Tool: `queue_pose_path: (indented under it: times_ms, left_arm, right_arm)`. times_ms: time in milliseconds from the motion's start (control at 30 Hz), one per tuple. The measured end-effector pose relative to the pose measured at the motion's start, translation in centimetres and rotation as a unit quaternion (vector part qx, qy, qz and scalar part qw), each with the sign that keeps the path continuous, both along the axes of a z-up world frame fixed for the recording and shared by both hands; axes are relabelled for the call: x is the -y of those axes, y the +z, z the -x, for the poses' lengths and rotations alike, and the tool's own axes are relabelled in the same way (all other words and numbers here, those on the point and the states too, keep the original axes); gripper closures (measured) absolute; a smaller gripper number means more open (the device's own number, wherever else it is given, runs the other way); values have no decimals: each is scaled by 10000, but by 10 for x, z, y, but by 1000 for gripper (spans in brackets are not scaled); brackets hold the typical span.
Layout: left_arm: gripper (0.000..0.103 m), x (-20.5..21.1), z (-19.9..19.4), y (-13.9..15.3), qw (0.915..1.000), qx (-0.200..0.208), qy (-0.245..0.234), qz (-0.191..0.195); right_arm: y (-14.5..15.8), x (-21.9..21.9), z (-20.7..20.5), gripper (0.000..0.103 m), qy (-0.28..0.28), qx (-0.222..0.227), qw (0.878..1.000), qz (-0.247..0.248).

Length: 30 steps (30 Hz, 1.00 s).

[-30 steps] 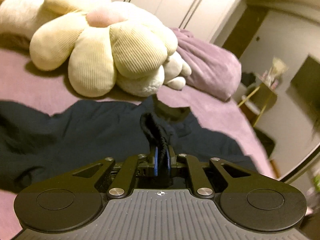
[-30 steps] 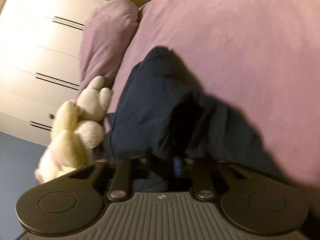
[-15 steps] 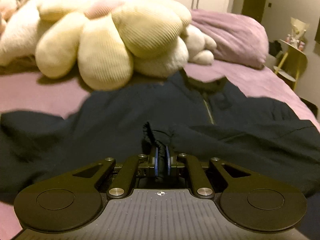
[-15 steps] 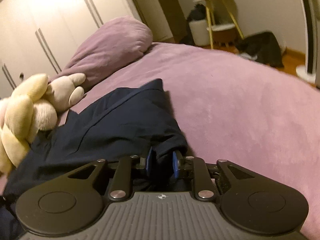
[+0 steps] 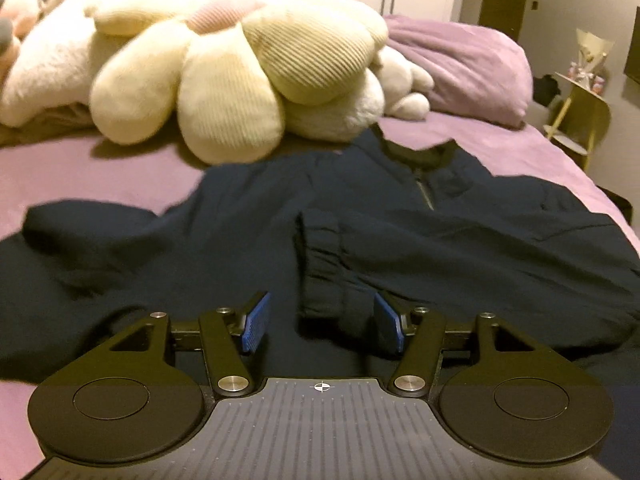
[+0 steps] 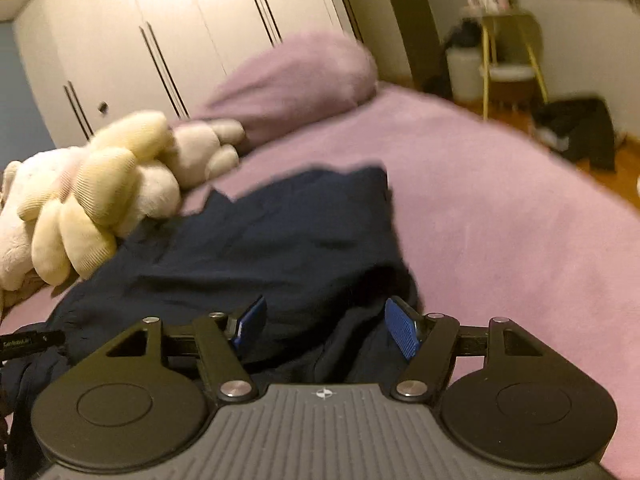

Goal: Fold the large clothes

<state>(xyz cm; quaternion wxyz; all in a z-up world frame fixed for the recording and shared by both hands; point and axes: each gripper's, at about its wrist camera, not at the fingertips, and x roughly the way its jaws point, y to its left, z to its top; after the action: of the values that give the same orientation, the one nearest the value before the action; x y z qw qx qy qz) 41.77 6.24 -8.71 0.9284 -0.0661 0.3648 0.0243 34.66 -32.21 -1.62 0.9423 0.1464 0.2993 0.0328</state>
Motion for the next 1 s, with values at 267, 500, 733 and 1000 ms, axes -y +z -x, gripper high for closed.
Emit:
queue_pose_path:
  times_ms: [267, 500, 733, 1000]
  left_arm:
    - [41, 15, -30, -24, 9989, -402, 173, -137]
    - [35, 14, -41, -31, 9981, -378, 278, -403]
    - [26, 7, -36, -31, 9980, -404, 342, -355]
    - [21, 5, -34, -32, 9978, -411, 339, -390]
  right_arm:
    - [-11, -50, -47, 57, 164, -372, 9963, 762]
    - [-41, -98, -70, 55, 304, -524, 9753, 2125]
    - [-41, -103, -72, 54, 456, -482, 9686, 2395]
    - [-43, -114, -66, 55, 508, -370, 9733, 2207]
